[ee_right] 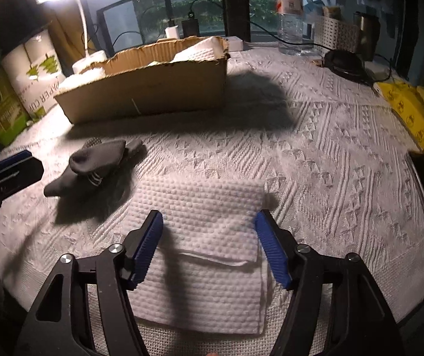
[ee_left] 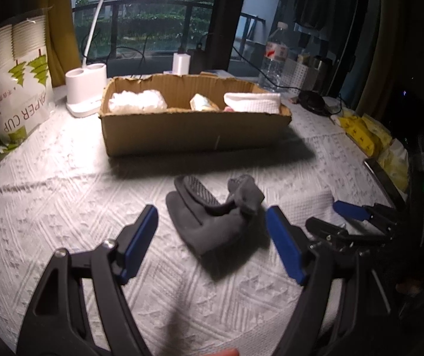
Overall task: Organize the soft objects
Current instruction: 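Withdraw both grippers from the box toward the black glove and white cloth, then grasp the white cloth with the right gripper while the left gripper grasps the black glove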
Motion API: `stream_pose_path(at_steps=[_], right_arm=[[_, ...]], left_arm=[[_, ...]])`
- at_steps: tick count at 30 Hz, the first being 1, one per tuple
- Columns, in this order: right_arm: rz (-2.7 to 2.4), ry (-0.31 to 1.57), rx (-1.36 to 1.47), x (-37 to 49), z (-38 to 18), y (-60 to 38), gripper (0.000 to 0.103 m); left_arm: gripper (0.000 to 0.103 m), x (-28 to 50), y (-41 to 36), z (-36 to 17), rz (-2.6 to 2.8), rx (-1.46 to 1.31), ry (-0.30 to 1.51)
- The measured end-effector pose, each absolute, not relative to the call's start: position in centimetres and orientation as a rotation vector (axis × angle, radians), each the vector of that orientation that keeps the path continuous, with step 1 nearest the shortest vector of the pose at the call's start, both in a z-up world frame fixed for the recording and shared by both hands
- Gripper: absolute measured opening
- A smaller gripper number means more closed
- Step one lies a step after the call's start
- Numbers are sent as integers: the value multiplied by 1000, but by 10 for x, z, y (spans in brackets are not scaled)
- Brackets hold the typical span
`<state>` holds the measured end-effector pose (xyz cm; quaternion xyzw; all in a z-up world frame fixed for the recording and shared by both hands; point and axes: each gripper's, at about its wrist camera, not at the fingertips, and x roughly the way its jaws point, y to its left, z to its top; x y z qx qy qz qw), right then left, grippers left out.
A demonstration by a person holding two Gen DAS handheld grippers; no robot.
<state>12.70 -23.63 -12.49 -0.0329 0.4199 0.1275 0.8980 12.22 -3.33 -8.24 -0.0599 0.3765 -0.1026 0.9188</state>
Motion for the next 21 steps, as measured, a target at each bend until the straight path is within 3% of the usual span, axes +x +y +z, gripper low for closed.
stream_pose_path(at_steps=[5,7,9,12,21], right_arm=[[259,838,-120,123,-128,-230,67],[276,830,-118,121,-127,-230,58],[292,825,-119,119,-126,-227,38],[331,817,-136,117,-126,-221,19],[441,809,-21,120,-123,-239,10]], left_arm=[[76,127,-39,-87,-215,-110,791],[76,130,-41,-89,-213,-103,799],[76,135,-43,-90,-209,-92,808],[76,141,-46,-92,-204,-77,818],[76,156,-59,-104,-184,-32,872]])
